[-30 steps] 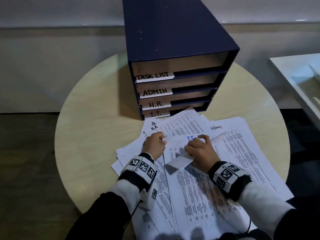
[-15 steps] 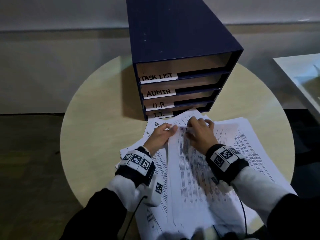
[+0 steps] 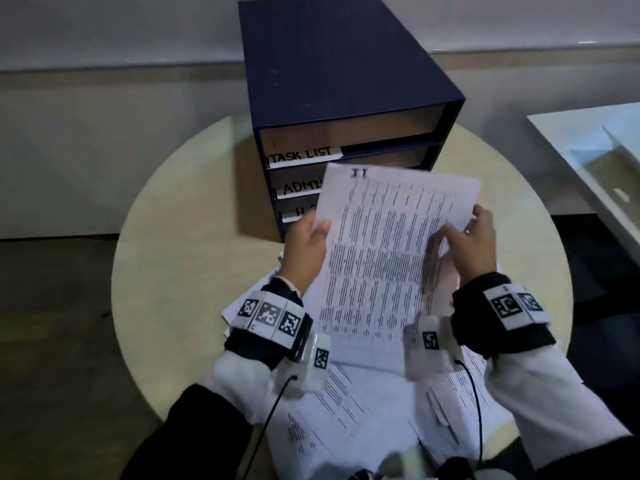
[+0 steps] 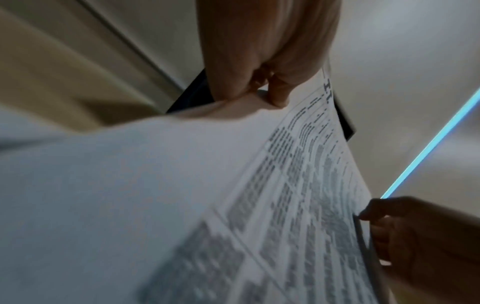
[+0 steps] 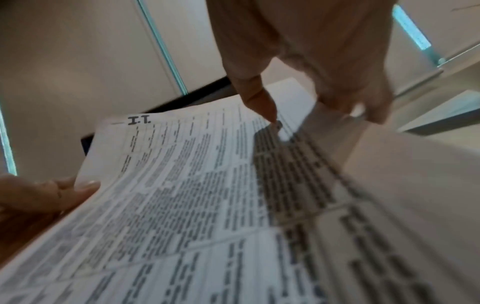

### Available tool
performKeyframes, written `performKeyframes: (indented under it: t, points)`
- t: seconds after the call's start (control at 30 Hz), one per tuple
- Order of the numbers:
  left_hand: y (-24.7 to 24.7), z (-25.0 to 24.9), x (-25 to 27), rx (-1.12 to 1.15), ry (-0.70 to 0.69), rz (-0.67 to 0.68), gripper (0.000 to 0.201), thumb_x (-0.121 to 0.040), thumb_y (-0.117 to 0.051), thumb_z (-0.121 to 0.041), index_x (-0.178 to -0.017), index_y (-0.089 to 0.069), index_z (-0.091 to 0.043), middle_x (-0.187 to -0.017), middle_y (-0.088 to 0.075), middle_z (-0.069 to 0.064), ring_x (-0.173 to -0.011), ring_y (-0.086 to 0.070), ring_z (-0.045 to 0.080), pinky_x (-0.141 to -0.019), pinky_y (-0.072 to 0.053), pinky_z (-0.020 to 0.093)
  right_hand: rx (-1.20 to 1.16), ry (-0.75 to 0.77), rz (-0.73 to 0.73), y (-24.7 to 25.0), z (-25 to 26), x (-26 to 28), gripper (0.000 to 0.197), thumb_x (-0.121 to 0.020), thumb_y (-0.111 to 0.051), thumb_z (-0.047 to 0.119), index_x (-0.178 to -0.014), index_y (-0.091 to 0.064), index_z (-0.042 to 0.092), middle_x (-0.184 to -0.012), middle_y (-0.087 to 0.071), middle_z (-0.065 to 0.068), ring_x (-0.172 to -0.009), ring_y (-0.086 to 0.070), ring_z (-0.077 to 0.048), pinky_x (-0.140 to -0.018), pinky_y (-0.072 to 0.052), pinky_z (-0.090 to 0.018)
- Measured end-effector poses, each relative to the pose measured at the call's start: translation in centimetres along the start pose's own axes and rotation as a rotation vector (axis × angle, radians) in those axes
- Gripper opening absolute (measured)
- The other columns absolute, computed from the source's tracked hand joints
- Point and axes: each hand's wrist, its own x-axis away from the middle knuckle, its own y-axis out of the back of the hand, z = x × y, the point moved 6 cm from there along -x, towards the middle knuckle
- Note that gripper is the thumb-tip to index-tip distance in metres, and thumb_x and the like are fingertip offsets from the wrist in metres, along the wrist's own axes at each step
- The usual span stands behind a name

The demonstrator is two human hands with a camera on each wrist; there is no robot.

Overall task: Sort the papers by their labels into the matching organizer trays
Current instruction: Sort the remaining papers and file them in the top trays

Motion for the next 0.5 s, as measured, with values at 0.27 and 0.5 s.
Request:
performKeyframes:
  t: [0.27,0.5]
  points:
    - [2.7,-11.6,3.1,0.189,-0.446,-0.119,0.015,-0.097,-0.041,-0.008,-0.090,-0.051,-0.016,-0.092,-0.060,0.006,-0.090,-0.058,0.020,-0.085,-0.049,0.035,-0.426,0.657,-0.157,4.4,13.5,3.2,0.017,-0.078,-0.055,0.002,-0.083,-0.045,0.015,-0.078,-0.057,0.013,-0.073,-0.052,0.003,-0.072,-0.043,-0.015]
    - [2.8,-4.7,2.6,0.127,-0.179,-0.116,0.022,-0.088,-0.058,-0.032,-0.097,-0.061,-0.012,-0.094,-0.066,0.003,-0.090,-0.064,0.021,-0.087,-0.051,0.041,-0.408,0.413,-0.089,1.4,7.8,3.7,0.020,-0.069,-0.057,0.015,-0.080,-0.043,0.025,-0.076,-0.051,0.008,-0.068,-0.050,0.006,-0.066,-0.042,-0.014]
